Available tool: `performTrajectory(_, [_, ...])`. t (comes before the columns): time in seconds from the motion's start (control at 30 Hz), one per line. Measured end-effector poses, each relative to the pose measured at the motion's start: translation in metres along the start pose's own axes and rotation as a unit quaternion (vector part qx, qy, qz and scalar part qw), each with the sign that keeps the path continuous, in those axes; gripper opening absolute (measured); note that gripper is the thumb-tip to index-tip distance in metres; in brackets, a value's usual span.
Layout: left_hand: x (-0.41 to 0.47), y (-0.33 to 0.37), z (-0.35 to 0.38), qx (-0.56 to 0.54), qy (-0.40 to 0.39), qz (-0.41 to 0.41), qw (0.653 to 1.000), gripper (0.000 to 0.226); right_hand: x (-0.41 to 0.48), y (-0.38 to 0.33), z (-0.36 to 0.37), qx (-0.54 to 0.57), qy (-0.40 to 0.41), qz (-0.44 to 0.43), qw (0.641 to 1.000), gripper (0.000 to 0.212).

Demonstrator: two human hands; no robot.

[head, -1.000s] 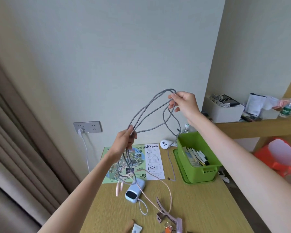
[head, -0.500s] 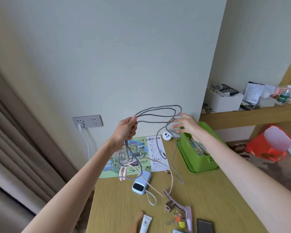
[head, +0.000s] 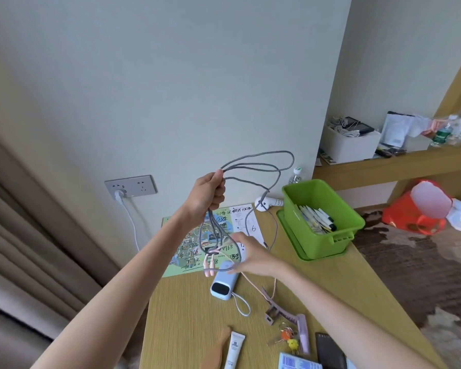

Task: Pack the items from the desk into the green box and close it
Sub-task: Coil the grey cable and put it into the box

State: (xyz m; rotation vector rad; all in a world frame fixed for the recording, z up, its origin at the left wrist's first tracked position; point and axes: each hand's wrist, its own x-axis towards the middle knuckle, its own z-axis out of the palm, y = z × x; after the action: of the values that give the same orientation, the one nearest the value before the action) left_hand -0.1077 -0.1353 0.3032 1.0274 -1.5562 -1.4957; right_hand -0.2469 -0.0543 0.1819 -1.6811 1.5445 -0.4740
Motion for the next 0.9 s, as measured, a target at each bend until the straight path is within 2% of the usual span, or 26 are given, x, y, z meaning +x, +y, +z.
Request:
performTrajectory(0.07, [0.002, 0.0, -0.001, 0.005, -0.004, 0.003, 1.0, 0.034, 0.009, -0.001, 0.011, -0.056, 0.05, -0.022, 0.997, 0.047])
performTrajectory(0.1, [0.002, 0.001, -0.002, 0.012, -0.004, 0.004, 1.0, 0.034, 0.012, -0.002, 0.013, -0.058, 0.072, -0.027, 0.995, 0.027])
performTrajectory(0.13, [0.003, 0.001, -0.005, 0.021, 0.0, 0.007, 1.0, 0.034, 0.014, -0.002, 0.012, -0.038, 0.08, -0.03, 0.996, 0.015])
performTrajectory(0.2, [0.004, -0.001, -0.012, 0.046, 0.012, 0.014, 0.999, 0.035, 0.017, 0.0, 0.003, 0.008, 0.067, -0.036, 0.997, 0.027])
performTrajectory(0.33, [0.009, -0.014, -0.032, 0.097, 0.034, 0.016, 0.995, 0.035, 0.016, 0.001, -0.026, 0.059, 0.03, -0.053, 0.996, 0.029])
performTrajectory(0.6, [0.025, -0.051, -0.05, 0.102, 0.038, -0.019, 0.994, 0.036, 0.003, -0.018, -0.082, 0.167, 0.075, -0.115, 0.976, 0.031])
performTrajectory(0.9, [0.02, -0.082, -0.033, 0.093, 0.033, -0.05, 0.994, 0.037, 0.004, -0.029, -0.097, 0.229, 0.084, -0.142, 0.959, 0.033])
